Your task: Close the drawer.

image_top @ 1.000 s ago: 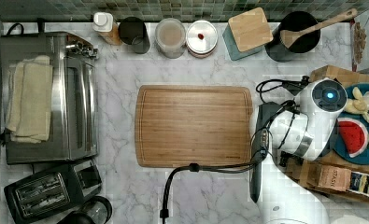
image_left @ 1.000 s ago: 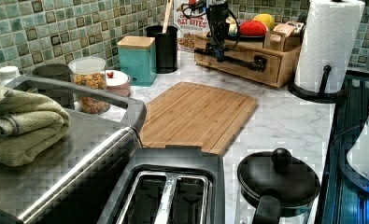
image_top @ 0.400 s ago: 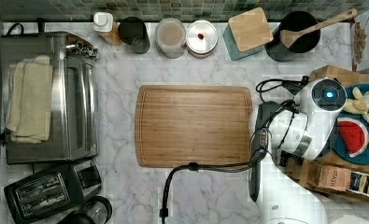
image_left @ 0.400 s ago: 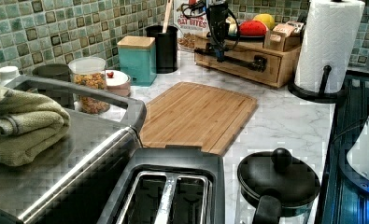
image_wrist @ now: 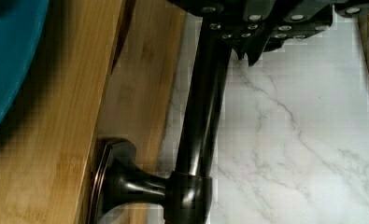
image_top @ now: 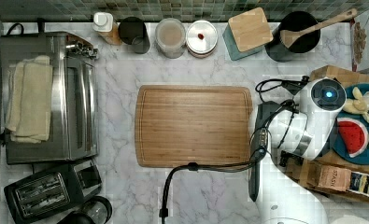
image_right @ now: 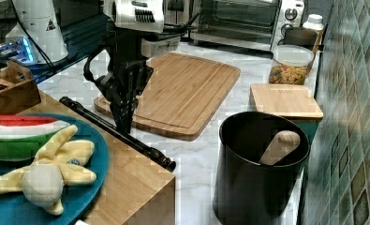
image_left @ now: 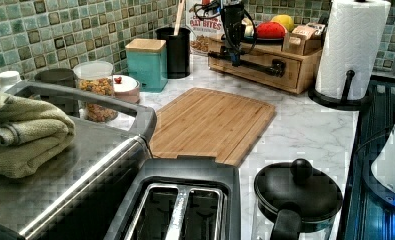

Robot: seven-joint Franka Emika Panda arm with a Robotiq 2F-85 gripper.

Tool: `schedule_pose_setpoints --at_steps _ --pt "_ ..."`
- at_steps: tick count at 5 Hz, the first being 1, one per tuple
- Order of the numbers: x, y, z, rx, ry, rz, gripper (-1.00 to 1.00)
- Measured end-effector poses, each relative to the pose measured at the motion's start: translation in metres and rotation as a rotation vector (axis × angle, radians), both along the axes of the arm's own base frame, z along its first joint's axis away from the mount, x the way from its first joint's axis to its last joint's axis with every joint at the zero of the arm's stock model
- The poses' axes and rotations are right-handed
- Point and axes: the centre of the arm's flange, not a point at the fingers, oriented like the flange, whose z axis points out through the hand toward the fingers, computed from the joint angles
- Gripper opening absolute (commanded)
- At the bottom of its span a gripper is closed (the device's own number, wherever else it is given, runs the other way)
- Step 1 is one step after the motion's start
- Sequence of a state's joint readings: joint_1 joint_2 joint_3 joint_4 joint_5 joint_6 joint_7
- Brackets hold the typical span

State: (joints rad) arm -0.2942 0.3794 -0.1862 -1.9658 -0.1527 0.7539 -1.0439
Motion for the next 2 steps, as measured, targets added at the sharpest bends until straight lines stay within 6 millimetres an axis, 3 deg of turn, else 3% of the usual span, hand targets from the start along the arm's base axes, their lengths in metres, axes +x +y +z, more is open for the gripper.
schedule_pose_setpoints --at_steps 2 --pt "-0.0004 -0.0009 0.0002 0.003 -0.002 -0.006 -1.00"
